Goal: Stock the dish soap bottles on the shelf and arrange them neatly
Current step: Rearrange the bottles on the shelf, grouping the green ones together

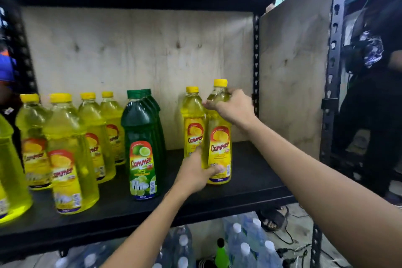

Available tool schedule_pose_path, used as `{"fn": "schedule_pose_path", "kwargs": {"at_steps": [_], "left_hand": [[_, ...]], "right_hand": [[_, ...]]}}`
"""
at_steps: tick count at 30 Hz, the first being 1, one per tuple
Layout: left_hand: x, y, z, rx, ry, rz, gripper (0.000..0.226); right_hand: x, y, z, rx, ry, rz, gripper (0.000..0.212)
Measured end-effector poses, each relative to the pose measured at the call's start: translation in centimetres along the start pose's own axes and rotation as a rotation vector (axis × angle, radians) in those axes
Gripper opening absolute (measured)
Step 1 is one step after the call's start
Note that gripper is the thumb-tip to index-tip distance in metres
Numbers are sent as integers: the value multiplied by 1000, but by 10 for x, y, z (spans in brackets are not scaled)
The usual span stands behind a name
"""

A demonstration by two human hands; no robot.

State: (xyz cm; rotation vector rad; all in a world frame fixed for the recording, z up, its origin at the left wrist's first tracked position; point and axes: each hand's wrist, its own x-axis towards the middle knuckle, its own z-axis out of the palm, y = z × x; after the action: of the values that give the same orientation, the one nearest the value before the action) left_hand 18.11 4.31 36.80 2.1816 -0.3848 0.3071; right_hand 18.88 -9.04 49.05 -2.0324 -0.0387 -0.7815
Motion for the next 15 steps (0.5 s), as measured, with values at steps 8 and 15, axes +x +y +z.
{"fn": "schedule_pose_path", "kwargs": {"at_steps": [8, 15], "left_hand": [[-26, -25, -19, -46, -4, -25, 51], [-29, -25, -29, -66, -95, -40, 66]], "right_hand": [[-33, -23, 23, -53, -43, -57, 65], [-40, -28, 27, -142, -32, -51, 74]]}}
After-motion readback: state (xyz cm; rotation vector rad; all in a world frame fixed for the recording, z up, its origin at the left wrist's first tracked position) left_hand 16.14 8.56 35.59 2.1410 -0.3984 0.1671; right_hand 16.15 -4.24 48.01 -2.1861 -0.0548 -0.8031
